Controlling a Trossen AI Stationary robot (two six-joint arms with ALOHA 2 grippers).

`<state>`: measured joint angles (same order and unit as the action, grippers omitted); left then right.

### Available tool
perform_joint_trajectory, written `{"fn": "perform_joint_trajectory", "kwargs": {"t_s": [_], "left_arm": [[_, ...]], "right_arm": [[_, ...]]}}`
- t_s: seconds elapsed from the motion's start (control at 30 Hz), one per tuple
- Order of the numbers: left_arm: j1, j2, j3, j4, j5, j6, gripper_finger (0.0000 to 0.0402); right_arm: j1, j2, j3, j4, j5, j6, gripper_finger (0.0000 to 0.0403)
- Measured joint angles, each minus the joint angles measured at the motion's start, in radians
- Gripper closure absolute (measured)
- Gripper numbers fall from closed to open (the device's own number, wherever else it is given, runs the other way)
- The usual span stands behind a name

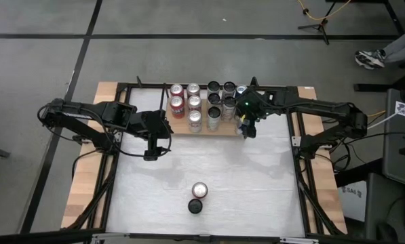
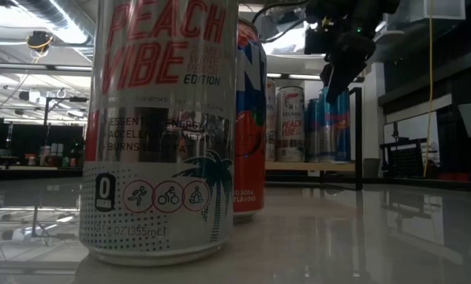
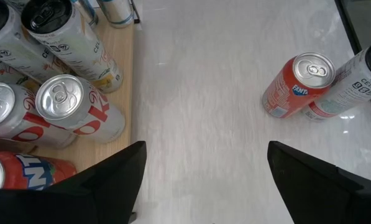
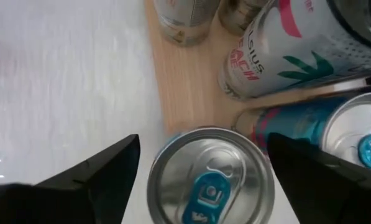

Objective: Place canned beverage on shelf
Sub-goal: Put the white pink soda can onto the shelf aligned with the other white pink soda cans

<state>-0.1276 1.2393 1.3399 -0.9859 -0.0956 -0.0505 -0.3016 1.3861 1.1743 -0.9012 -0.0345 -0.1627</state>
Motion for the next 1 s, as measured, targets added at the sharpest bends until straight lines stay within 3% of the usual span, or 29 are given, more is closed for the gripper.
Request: {"fn": "perform_joint_trajectory", "kwargs": {"t_s": [0.33,1.0], "left_arm": [[0.0,0.0,0.0,0.0,0.0,0.0,0.0074],[0.0,0.0,0.0,0.0,0.0,0.0,0.0074]], "right_arm": [[0.0,-0.001,0.001,0.006,0.069,0.0,0.0056],[0.0,-0.002,0.038,0.002,0.016,0.0,0.0056]]}}
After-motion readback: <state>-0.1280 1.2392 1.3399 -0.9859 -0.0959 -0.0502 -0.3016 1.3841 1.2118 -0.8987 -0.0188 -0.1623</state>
